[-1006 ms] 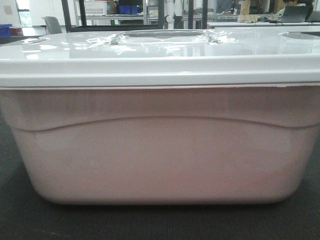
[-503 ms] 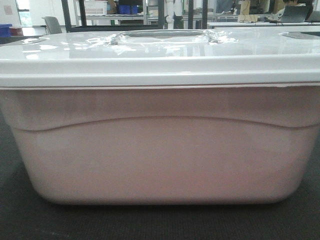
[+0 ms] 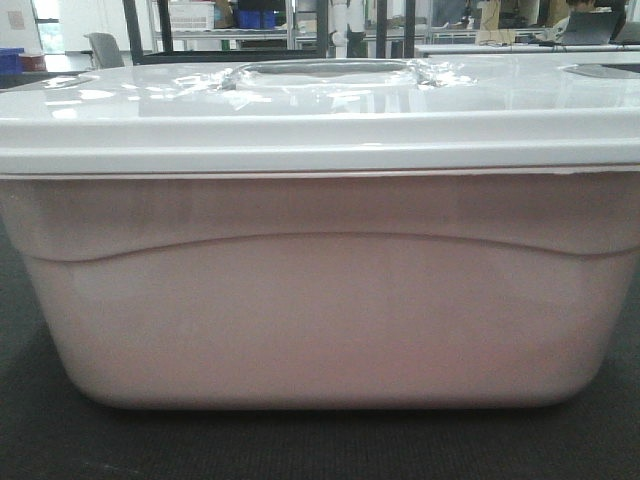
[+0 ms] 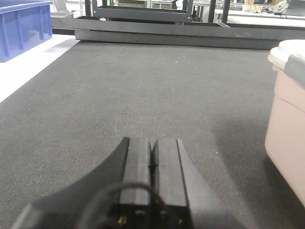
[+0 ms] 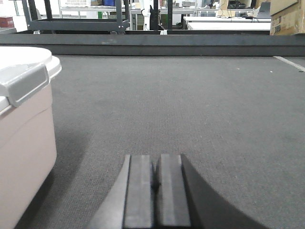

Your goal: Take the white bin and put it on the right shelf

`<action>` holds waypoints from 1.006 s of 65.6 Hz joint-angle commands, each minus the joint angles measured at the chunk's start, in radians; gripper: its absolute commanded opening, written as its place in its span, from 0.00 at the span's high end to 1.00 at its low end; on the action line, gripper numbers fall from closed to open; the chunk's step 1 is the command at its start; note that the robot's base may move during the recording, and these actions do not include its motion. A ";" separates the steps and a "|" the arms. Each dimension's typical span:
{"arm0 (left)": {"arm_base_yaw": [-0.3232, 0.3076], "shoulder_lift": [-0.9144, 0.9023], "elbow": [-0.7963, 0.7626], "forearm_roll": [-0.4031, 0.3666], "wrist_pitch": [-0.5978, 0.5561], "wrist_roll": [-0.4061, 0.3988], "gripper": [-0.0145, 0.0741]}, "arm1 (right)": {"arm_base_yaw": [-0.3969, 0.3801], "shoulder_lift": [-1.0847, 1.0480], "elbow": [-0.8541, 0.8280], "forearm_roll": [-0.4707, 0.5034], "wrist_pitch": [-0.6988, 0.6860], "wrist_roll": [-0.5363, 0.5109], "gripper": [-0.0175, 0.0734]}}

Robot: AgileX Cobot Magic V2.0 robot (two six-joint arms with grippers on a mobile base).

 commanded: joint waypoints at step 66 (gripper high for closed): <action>-0.006 0.304 -0.736 0.036 0.468 -0.007 0.97 | -0.001 0.273 -0.580 -0.001 0.185 -0.008 0.74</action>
